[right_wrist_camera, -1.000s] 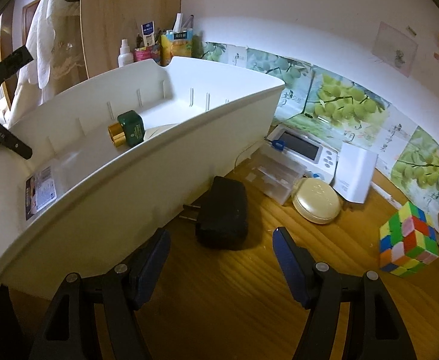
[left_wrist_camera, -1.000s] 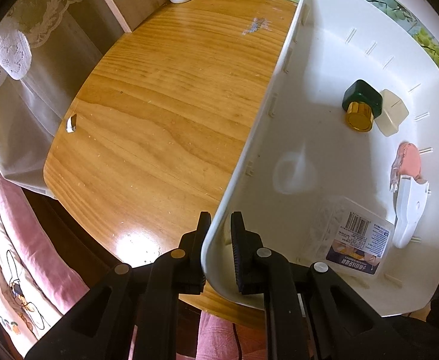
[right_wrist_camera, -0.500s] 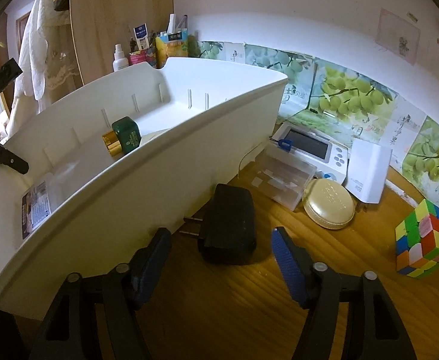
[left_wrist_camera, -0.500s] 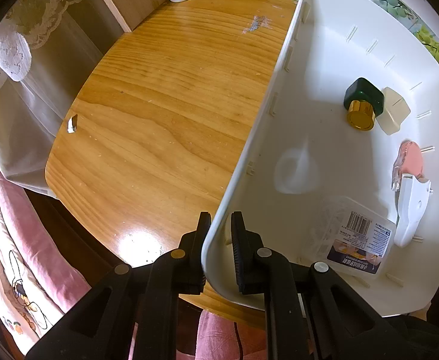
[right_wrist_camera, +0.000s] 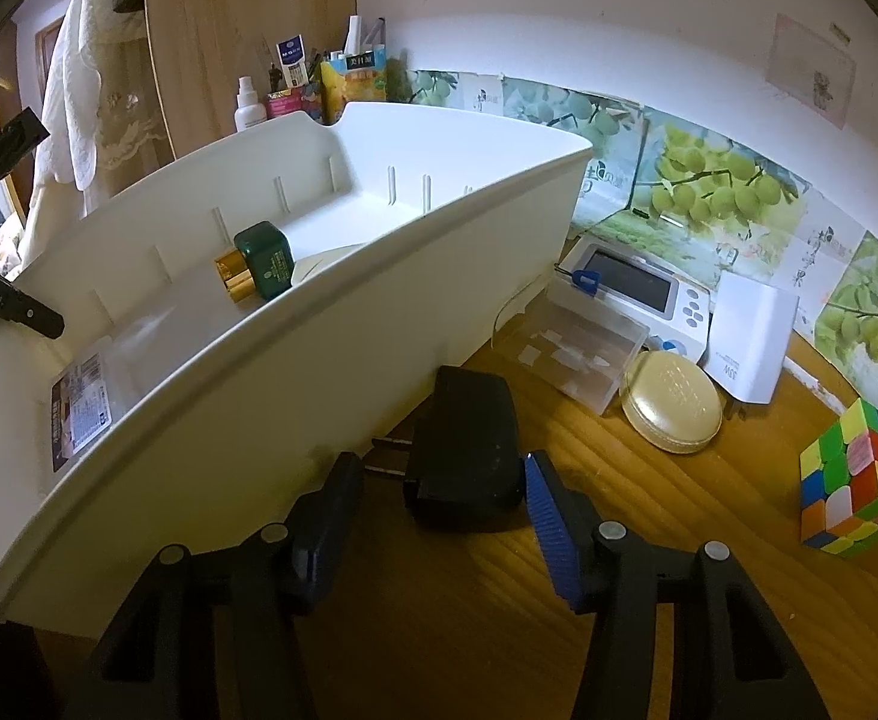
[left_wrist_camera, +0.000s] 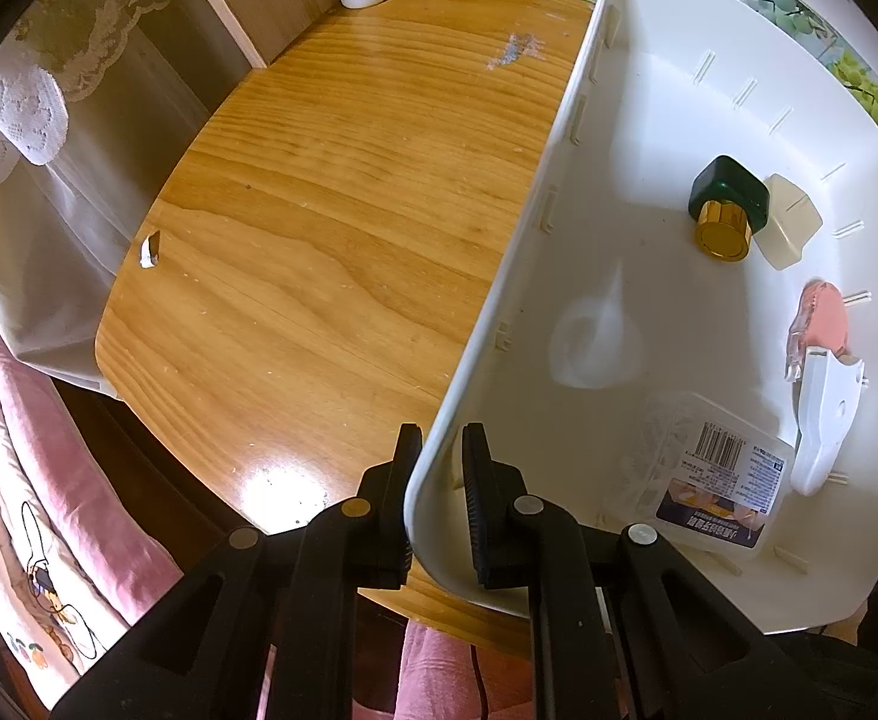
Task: Organize rigid objects
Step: 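Move the right tool to the black charger plug and grasp it, then carry the black plug into the white tray and release it, then move the right tool to the Rubik's cube and grasp it, then lift the Rubik's cube into the white tray and release it, then move the right tool to the white cylindrical box and grasp it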
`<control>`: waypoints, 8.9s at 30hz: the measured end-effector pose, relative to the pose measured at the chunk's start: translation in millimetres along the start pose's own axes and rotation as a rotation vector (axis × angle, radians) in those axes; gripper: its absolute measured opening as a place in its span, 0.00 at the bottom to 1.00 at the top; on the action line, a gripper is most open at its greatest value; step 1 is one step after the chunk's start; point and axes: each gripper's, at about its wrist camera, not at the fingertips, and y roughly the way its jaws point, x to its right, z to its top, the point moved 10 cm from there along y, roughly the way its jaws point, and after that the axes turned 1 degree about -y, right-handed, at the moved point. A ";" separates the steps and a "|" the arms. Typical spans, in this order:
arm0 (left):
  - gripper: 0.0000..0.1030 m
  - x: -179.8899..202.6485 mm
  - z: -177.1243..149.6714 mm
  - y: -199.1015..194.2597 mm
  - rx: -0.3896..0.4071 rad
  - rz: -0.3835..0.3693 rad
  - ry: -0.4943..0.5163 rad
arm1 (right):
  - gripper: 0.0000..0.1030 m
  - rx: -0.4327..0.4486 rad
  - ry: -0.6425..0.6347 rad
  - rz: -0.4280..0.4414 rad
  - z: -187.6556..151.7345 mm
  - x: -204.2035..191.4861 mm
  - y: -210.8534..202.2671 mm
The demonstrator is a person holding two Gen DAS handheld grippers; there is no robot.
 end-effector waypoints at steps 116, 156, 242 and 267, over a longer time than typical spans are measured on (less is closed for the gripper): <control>0.09 24.4 41.7 23.4 0.011 -0.106 0.148 | 0.72 0.036 0.297 -0.370 19.8 75.5 -109.4; 0.16 18.8 38.4 31.9 0.013 -0.018 0.079 | 0.55 -0.023 0.516 -0.456 -21.3 207.5 -41.4; 0.14 1.1 70.0 48.3 0.033 -0.120 0.142 | 0.70 0.177 0.375 -0.249 94.7 29.3 -145.6; 0.18 7.8 68.4 43.2 0.043 -0.063 0.095 | 0.70 0.069 0.518 -0.256 63.2 145.3 -57.2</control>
